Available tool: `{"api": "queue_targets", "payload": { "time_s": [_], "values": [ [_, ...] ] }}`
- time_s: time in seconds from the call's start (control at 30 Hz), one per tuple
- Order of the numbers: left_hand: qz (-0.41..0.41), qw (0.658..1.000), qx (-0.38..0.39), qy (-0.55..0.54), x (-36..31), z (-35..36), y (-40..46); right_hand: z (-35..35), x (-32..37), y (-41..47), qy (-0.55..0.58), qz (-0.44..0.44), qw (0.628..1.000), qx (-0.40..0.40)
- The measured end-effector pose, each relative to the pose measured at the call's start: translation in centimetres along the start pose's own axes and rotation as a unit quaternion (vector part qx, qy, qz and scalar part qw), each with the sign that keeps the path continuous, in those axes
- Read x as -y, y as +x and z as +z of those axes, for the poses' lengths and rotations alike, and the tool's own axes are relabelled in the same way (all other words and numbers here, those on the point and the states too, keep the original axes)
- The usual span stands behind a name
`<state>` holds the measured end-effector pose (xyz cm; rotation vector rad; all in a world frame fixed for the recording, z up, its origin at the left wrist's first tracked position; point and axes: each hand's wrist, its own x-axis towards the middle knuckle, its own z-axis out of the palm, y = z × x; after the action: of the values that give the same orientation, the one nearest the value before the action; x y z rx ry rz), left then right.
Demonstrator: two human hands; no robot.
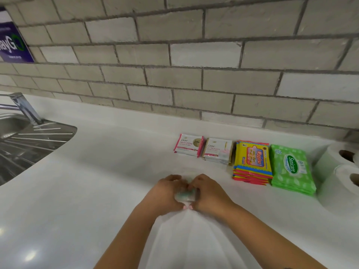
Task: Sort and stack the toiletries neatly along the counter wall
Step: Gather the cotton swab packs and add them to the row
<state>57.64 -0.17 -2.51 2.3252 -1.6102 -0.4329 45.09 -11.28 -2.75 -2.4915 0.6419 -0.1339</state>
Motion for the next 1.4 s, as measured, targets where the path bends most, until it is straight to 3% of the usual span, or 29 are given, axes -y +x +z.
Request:
{"api": "queue_targets", "payload": {
  "time_s": [0.23,0.47,0.77,1.03,1.4],
  "values": [
    [0.0,0.994,-0.113,0.007,2.7,0.2,-0.2,1.6,0.7,2.7,-0.015,-0.055,0.998,-0.031],
    [-0.061,0.991,-0.111,0.048,6.8,-1.8,1.7,3.0,2.8,7.7,-0.054,-0.111,0.991,-0.05],
    [-0.065,0.984,-0.131,0.104,12.1,-4.4,6.4,4.3,5.1,14.8,-0.277,-0.149,0.941,-0.124],
    [-0.065,0.983,-0.126,0.115,13.2,-5.0,10.1,4.1,4.5,17.6,-0.299,-0.121,0.928,-0.187],
    [-0.079,0.984,-0.122,0.104,13.2,-4.6,11.8,3.3,4.3,18.1,-0.272,-0.105,0.942,-0.168]
  ]
}}
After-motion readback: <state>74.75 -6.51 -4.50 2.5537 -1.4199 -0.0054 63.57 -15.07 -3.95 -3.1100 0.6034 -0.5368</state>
